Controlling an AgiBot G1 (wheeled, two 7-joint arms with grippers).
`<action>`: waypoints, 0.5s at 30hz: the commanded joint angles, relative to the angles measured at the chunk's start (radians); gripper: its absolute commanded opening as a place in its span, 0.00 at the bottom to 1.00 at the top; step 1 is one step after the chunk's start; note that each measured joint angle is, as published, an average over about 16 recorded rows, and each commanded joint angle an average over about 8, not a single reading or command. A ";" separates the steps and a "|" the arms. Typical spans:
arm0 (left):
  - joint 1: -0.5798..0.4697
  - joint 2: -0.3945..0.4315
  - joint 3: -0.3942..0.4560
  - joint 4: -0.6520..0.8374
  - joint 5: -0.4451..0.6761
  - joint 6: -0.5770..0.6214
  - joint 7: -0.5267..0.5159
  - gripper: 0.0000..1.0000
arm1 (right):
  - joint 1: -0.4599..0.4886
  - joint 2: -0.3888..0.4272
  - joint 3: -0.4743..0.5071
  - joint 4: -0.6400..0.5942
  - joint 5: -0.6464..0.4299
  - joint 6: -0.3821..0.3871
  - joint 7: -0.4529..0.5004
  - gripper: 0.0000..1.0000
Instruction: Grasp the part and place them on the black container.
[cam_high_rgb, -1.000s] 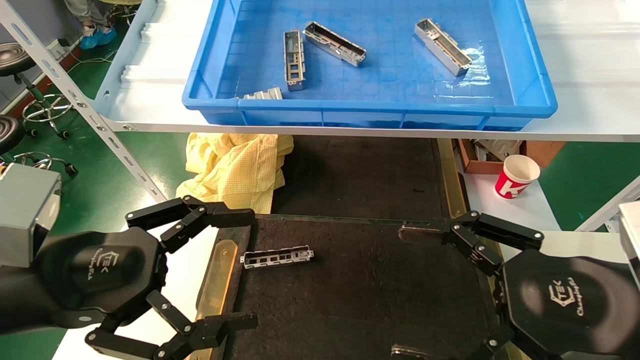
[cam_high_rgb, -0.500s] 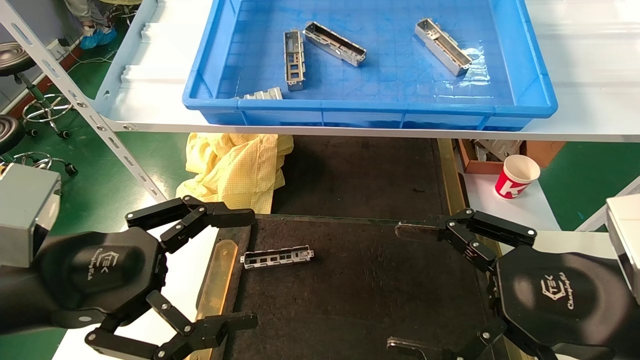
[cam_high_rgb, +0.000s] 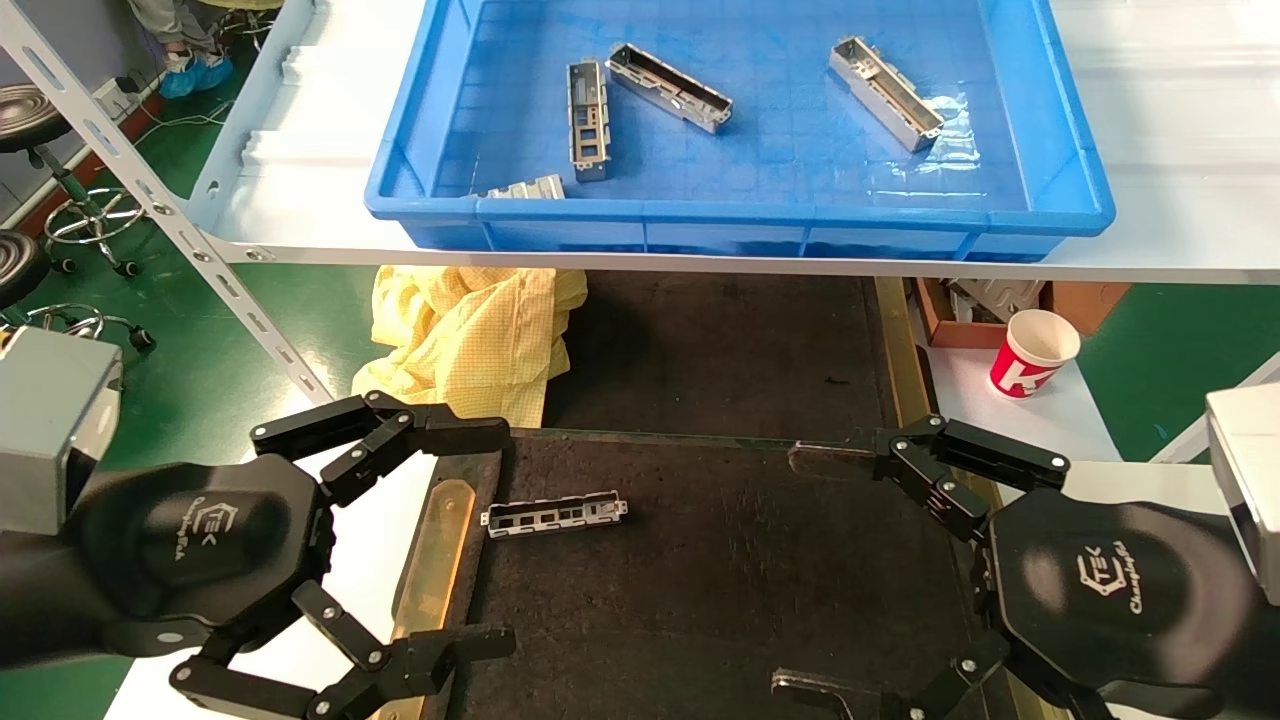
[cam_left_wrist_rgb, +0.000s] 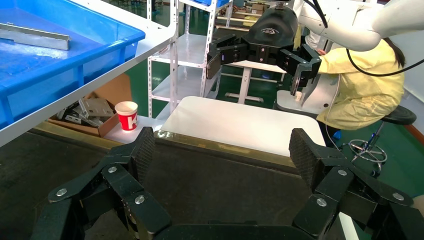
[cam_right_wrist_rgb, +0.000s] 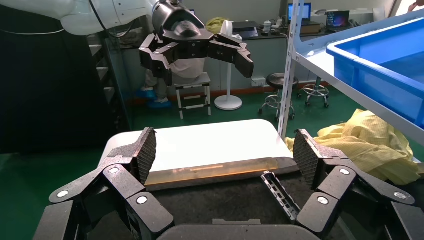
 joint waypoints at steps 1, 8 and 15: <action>0.000 0.000 0.000 0.000 0.000 0.000 0.000 1.00 | 0.000 0.000 -0.001 -0.001 0.000 0.000 0.000 1.00; 0.000 0.000 0.000 0.000 0.000 0.000 0.000 1.00 | 0.001 -0.001 -0.002 -0.002 0.000 0.000 -0.001 1.00; 0.000 0.000 0.000 0.000 0.000 0.000 0.000 1.00 | 0.001 -0.001 -0.002 -0.002 0.000 0.000 -0.001 1.00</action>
